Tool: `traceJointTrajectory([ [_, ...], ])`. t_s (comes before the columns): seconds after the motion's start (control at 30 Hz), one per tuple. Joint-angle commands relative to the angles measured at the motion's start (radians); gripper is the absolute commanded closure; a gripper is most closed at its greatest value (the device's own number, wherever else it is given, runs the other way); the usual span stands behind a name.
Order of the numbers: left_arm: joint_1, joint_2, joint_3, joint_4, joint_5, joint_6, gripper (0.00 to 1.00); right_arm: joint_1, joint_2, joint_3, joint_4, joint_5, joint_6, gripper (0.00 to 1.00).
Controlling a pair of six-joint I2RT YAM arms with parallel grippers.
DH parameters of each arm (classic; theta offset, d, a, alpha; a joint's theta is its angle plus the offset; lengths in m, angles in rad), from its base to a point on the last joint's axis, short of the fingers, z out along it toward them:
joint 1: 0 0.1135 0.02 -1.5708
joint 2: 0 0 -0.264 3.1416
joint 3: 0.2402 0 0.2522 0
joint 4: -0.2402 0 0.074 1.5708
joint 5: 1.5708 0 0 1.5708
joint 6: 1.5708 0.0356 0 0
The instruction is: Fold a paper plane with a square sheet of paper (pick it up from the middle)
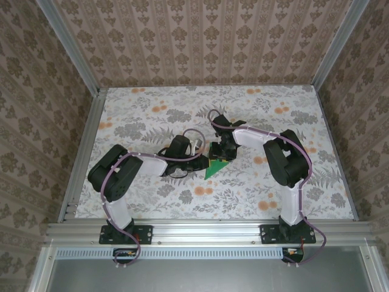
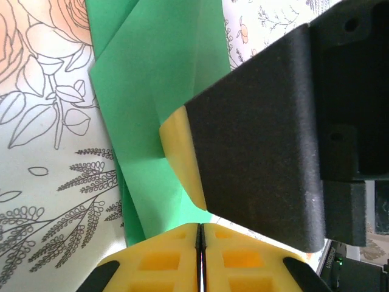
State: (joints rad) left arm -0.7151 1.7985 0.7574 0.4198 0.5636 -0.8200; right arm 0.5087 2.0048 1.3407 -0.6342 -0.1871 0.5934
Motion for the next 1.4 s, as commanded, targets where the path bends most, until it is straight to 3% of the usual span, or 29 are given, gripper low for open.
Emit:
traceJointTrajectory([
  [0.0, -0.01, 0.008, 0.024, 0.024, 0.026, -0.008, 0.89, 0.0, 0.127, -0.064, -0.07, 0.113, 0.027, 0.55],
  [0.97, -0.029, 0.075, 0.062, -0.228, -0.131, 0.018, 0.96, -0.001, 0.117, -0.069, -0.068, 0.111, 0.05, 0.55],
  [1.37, -0.013, 0.128, 0.029, -0.229, -0.137, -0.037, 1.0, -0.042, -0.205, -0.051, 0.092, -0.057, -0.021, 0.52],
])
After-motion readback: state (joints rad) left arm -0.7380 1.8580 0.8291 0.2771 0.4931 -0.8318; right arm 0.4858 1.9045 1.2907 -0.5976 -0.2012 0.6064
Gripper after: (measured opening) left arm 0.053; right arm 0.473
